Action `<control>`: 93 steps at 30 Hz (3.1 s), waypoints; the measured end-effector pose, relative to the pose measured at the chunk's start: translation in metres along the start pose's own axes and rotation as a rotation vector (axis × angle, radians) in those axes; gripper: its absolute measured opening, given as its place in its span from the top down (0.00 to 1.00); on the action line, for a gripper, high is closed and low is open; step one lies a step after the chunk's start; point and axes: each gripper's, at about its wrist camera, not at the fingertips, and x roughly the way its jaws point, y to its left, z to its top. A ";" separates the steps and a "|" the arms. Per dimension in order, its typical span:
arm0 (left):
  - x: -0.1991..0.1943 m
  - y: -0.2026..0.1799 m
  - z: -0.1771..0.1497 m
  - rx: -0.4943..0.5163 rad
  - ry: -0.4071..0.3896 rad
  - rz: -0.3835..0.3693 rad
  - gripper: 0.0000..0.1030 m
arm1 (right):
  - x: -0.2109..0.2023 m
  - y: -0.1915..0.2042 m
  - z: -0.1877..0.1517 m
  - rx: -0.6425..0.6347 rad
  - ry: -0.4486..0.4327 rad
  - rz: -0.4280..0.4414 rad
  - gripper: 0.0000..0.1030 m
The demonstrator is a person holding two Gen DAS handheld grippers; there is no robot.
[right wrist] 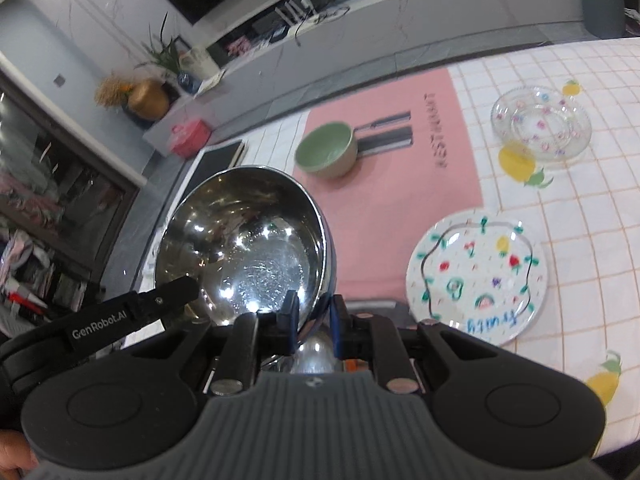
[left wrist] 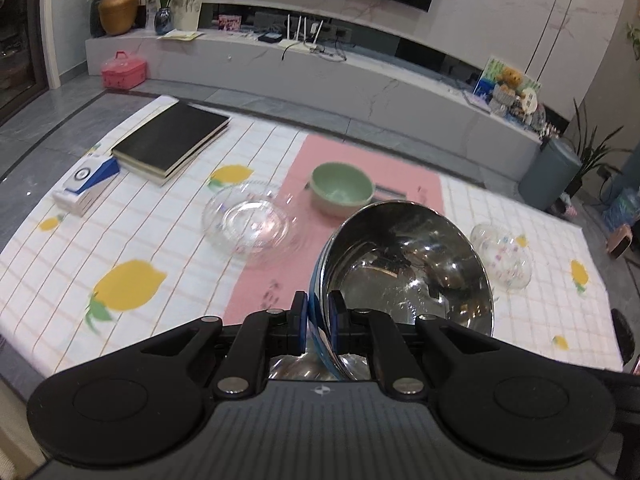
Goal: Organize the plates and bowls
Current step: 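Lift the blue-bottomed bowl with both grippers and lower it into the orange-bottomed bowl, then open both grippers and raise them off the stacked bowls, then move both grippers to the pale green bowl and close on its rim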
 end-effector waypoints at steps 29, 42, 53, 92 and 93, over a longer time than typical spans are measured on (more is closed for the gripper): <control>0.014 0.053 -0.054 -0.144 0.170 -0.002 0.87 | 0.037 0.009 -0.037 -0.052 0.150 -0.059 0.87; 0.024 0.055 -0.058 -0.153 0.222 0.010 0.86 | 0.048 0.008 -0.037 -0.046 0.167 -0.087 0.88; 0.029 0.047 -0.058 -0.099 0.218 0.053 0.84 | 0.057 0.009 -0.038 -0.053 0.176 -0.106 0.89; 0.001 0.032 0.006 0.037 0.022 0.018 0.65 | 0.026 0.017 0.014 -0.094 -0.001 -0.123 0.62; 0.001 0.030 0.010 0.052 0.016 0.018 0.65 | 0.026 0.017 0.018 -0.098 -0.009 -0.128 0.62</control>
